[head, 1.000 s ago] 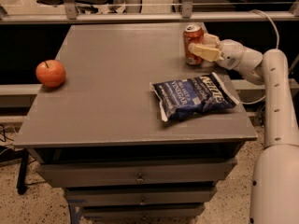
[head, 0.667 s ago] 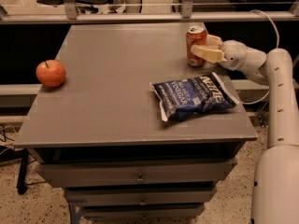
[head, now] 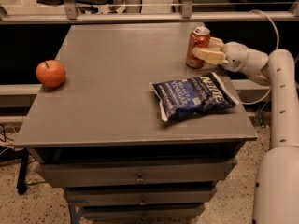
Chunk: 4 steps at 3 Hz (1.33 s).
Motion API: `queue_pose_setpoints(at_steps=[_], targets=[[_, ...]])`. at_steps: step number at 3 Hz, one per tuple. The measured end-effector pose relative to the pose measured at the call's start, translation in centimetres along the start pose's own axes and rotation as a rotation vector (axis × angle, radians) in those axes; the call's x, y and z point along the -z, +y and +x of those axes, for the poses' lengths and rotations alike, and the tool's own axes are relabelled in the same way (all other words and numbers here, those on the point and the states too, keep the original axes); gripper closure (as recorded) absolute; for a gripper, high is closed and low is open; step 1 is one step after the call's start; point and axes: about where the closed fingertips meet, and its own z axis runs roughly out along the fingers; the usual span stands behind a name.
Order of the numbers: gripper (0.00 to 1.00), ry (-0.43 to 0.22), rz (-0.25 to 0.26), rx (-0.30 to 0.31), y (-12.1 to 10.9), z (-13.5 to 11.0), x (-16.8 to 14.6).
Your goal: Place coke can upright
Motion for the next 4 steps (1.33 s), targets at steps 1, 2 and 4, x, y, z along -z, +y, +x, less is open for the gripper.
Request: queue_pose_setpoints(at_steps=[1, 2, 4], targets=[[0.36, 0.011, 0.005, -0.010, 0.2, 0.2, 0.6], [0.13, 0.011, 0.005, -0.010, 0.2, 0.2, 0.6], [0.00, 0.143, 0.011, -0.032, 1.1, -0.1, 3.9]])
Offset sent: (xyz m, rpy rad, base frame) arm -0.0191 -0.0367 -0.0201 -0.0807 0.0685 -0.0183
